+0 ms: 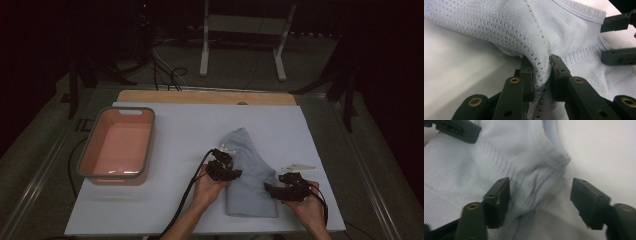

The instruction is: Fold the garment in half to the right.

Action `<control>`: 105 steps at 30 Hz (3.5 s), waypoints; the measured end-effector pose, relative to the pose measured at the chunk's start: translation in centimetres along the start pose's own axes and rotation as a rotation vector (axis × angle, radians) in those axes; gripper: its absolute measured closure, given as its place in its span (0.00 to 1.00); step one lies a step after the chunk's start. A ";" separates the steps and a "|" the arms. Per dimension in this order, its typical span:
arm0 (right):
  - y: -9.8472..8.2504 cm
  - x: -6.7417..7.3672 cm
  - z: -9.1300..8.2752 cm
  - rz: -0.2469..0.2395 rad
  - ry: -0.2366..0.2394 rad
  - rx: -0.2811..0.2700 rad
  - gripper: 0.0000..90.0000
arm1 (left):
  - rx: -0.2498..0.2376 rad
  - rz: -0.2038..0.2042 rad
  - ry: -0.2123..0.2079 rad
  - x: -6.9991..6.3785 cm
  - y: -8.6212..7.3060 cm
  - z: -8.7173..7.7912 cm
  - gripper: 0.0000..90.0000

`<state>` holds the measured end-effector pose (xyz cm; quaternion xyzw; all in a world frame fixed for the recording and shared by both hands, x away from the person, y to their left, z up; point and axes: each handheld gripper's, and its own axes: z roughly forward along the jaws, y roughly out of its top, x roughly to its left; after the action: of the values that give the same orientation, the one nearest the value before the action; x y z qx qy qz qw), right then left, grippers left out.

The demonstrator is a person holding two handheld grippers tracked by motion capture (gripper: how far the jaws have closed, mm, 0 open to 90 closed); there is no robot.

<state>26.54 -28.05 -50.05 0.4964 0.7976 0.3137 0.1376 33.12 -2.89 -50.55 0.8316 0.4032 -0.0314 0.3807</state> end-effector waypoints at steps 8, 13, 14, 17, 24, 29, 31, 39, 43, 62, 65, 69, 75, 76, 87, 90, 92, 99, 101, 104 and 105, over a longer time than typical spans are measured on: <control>0.6 2.0 0.9 -0.018 0.079 0.019 0.27 | 0.001 0.020 0.027 1.3 -0.2 -1.4 0.85; 0.9 3.0 1.9 -0.010 0.090 0.048 0.28 | 0.007 0.038 0.045 2.0 -0.2 -2.1 0.85; 0.9 3.2 2.1 -0.002 0.093 0.053 0.28 | 0.008 0.040 0.048 2.0 -0.2 -2.2 0.85; 0.9 3.4 2.5 0.015 0.099 0.067 0.29 | 0.016 0.050 0.050 2.2 -0.2 -2.2 0.85; 0.9 3.7 2.4 0.066 0.131 0.081 0.50 | 0.021 0.044 0.059 2.1 -0.1 -2.0 0.85; 1.0 3.9 2.4 0.082 0.151 0.091 0.62 | 0.027 0.033 0.060 2.1 -0.2 -1.9 0.85; 1.0 4.1 2.4 0.083 0.165 0.098 0.67 | 0.028 0.027 0.057 2.1 -0.3 -1.8 0.85; 1.0 4.4 2.3 0.077 0.175 0.104 0.80 | 0.029 0.022 0.055 2.1 -0.5 -1.9 0.85; 0.9 4.6 2.3 0.136 0.161 0.113 0.86 | 0.025 0.019 0.052 2.0 -0.7 -1.9 0.84; 0.7 5.1 1.8 0.092 0.139 0.107 0.90 | -0.046 -0.021 0.048 3.2 0.4 -3.0 0.50; 0.6 5.1 1.8 0.087 0.141 0.105 0.90 | -0.067 -0.028 0.057 3.4 0.7 -3.2 0.45; 0.6 5.1 1.8 0.087 0.141 0.103 0.90 | -0.085 -0.032 0.066 3.7 0.9 -3.6 0.41; 0.5 5.1 1.8 0.086 0.140 0.101 0.90 | -0.108 -0.032 0.081 4.0 1.2 -4.1 0.34; 0.5 5.1 1.8 0.085 0.141 0.101 0.90 | -0.111 -0.032 0.082 4.0 1.3 -4.2 0.33; 0.4 5.1 1.6 0.095 0.155 0.112 0.90 | -0.133 -0.058 0.119 5.0 1.5 -4.8 0.22; 0.4 5.0 1.6 0.094 0.160 0.114 0.90 | -0.137 -0.062 0.127 5.3 1.6 -5.0 0.21; 0.4 5.0 1.6 0.094 0.161 0.114 0.90 | -0.141 -0.066 0.128 5.6 1.7 -5.1 0.21; 0.4 5.0 1.6 0.093 0.161 0.114 0.90 | -0.165 -0.075 0.148 6.3 2.2 -5.7 0.22; 0.4 5.0 1.6 0.093 0.161 0.114 0.90 | -0.174 -0.079 0.150 6.5 2.3 -5.8 0.22; 0.4 5.0 1.6 0.092 0.161 0.115 0.90 | -0.180 -0.080 0.160 6.8 2.5 -5.8 0.23; 0.4 5.0 1.6 0.092 0.161 0.115 0.90 | -0.179 -0.080 0.163 6.9 2.6 -5.7 0.22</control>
<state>25.33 -22.93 -50.56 0.5127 0.7991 0.3124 0.0301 38.09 4.37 -47.40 0.7772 0.4671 0.0573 0.4178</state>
